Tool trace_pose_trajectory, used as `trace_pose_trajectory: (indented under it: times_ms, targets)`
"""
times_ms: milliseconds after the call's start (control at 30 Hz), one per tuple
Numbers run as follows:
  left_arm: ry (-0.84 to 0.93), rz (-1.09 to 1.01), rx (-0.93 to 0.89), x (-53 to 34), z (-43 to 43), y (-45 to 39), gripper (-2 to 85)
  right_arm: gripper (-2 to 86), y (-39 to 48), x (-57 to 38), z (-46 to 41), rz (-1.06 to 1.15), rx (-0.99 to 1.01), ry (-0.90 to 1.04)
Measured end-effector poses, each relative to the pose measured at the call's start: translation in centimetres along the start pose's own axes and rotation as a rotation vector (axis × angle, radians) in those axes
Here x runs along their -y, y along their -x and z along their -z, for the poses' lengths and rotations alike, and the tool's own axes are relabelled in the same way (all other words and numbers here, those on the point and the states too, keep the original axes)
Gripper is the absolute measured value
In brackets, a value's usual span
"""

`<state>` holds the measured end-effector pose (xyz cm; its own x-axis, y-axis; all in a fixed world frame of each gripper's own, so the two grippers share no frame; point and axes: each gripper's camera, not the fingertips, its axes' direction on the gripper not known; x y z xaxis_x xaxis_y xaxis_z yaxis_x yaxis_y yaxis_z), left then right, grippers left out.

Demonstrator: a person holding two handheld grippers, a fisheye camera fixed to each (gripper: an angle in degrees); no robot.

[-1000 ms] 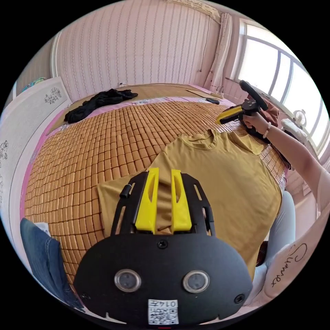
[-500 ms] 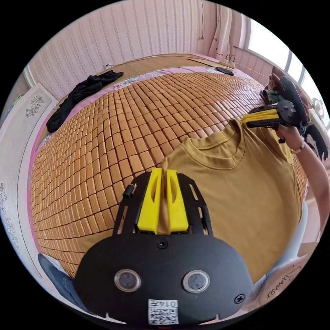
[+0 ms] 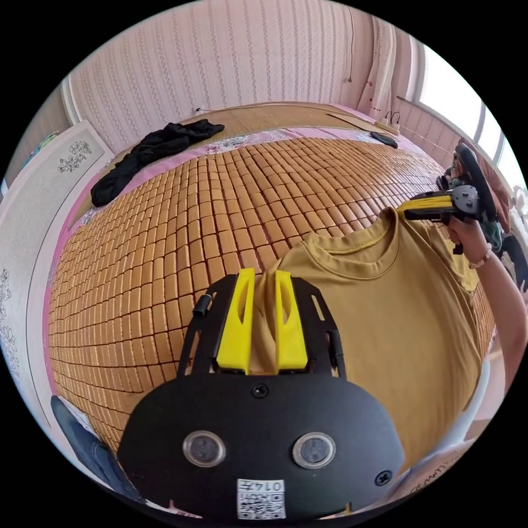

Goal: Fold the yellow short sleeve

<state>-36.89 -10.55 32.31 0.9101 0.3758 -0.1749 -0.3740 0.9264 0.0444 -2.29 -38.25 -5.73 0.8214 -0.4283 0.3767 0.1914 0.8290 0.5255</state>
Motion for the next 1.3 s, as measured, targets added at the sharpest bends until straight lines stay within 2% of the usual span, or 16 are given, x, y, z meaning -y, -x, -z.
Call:
trace_pose_trajectory:
  times_ms: [133,267,367,467,500,533,567,633,667,767,833,900,967,1067,1300]
  targets:
    - [-0.179,-0.004,0.006,-8.6,8.6,2.2,6.3,4.7,0.3,-0.2,0.9,-0.013,-0.025,0.029]
    - [-0.164,0.016,0.188,-19.7,13.4,5.3,5.4,5.3,1.1,-0.5,3.1,-0.038,-0.085,0.023]
    - [-0.107,0.147,0.216,-25.4,13.7,8.0,6.3,5.0,5.0,0.8,6.1,0.017,-0.129,-0.058]
    - [-0.172,0.309,0.137,-29.1,14.6,9.4,6.6,4.7,12.2,4.6,7.4,0.161,-0.036,-0.096]
    - [-0.185,0.305,0.121,-29.4,14.8,9.2,6.7,4.8,15.8,6.4,7.5,0.231,0.023,-0.106]
    - [-0.117,0.204,0.137,-29.2,14.8,8.4,6.9,4.7,19.6,8.2,7.6,0.296,0.082,-0.117]
    - [-0.028,0.215,0.234,-29.2,14.8,8.6,7.6,4.7,21.5,9.1,7.6,0.332,0.114,-0.122]
    - [-0.041,0.392,0.32,-30.8,15.3,10.3,7.9,4.7,29.2,12.4,7.0,0.463,0.215,-0.123]
    - [-0.096,0.477,0.208,-32.5,15.3,11.1,7.7,4.7,30.9,13.1,6.7,0.489,0.229,-0.117]
    - [-0.229,0.47,-0.114,-34.8,15.0,11.3,7.8,4.9,38.2,16.4,4.8,0.575,0.237,-0.07]
    - [-0.266,0.489,-0.08,-35.3,15.4,11.6,7.6,5.3,41.9,18.5,3.2,0.601,0.203,-0.034]
    - [-0.229,0.464,-0.028,-34.8,15.4,11.8,7.8,5.6,43.4,19.7,1.9,0.593,0.203,-0.012]
    - [-0.105,0.42,0.09,-34.0,14.4,11.4,8.6,6.0,44.4,20.6,0.7,0.585,0.236,0.022]
    - [-0.012,0.396,0.067,-33.1,12.7,12.1,7.5,6.0,45.5,21.6,-1.0,0.576,0.257,0.072]
    - [-0.059,0.406,0.078,-34.5,14.0,12.6,0.9,-0.2,46.4,22.0,-0.9,0.574,0.216,0.015]
